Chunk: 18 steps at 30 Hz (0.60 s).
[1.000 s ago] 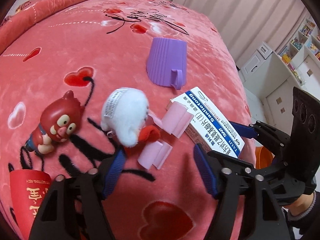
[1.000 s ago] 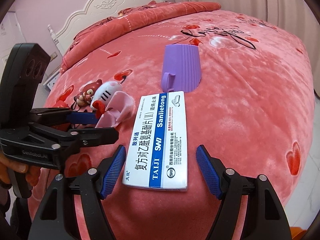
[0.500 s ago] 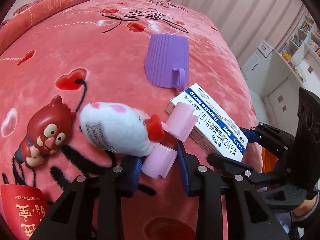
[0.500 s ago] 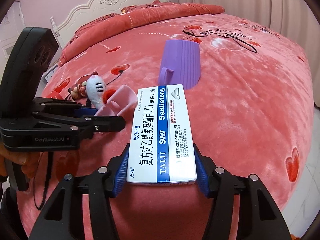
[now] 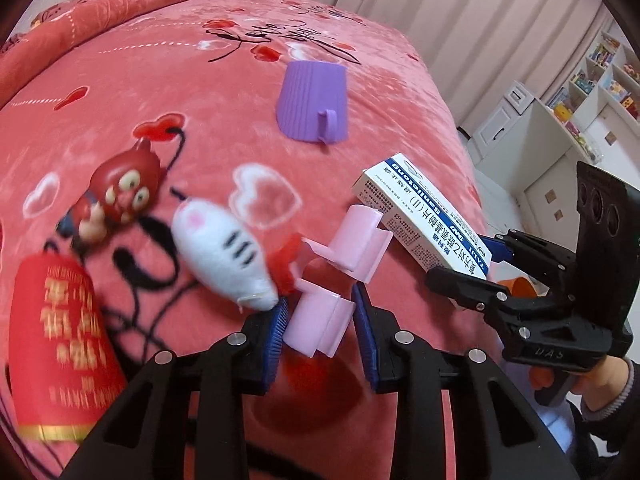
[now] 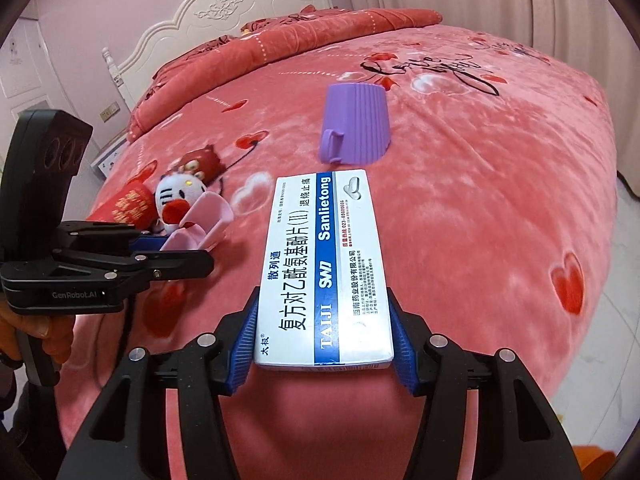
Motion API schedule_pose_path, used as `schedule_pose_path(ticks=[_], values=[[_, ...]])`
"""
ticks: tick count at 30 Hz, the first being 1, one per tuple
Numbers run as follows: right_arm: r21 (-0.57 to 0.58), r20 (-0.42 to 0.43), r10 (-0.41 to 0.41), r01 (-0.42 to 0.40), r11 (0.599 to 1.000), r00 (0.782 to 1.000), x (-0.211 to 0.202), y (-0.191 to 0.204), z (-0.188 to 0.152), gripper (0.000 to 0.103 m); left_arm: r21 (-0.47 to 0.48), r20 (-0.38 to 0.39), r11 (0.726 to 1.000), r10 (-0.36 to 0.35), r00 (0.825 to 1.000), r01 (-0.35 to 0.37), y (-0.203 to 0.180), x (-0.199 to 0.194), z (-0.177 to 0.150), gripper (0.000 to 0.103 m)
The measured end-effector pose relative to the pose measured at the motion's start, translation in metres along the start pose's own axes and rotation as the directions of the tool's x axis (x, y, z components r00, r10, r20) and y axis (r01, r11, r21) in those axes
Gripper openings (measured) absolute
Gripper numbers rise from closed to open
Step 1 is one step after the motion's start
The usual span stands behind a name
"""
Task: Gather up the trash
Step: 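Grasp the pink plastic clip with the left tool while the right tool grasps the medicine box, then carry the pink clip and medicine box with both tools over the orange bucket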
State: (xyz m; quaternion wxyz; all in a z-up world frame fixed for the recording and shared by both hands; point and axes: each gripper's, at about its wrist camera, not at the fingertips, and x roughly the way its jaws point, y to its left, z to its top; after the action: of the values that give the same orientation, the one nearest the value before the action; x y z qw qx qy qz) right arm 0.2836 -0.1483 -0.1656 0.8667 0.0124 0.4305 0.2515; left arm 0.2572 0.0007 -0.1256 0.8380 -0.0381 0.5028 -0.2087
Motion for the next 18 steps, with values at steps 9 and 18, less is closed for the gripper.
schedule_pose_path(ticks=[9, 18], values=[[0.012, 0.052, 0.032, -0.032, 0.999, 0.998, -0.05, 0.019, -0.015, 0.057, 0.038, 0.067, 0.999, -0.011, 0.998, 0.009, -0.038, -0.042, -0.011, 0.034], [0.049, 0.094, 0.047, -0.052, 0.997, 0.994, -0.1, 0.025, -0.038, 0.057, 0.062, 0.123, 0.998, -0.011, 0.992, 0.004, -0.067, -0.073, -0.021, 0.034]])
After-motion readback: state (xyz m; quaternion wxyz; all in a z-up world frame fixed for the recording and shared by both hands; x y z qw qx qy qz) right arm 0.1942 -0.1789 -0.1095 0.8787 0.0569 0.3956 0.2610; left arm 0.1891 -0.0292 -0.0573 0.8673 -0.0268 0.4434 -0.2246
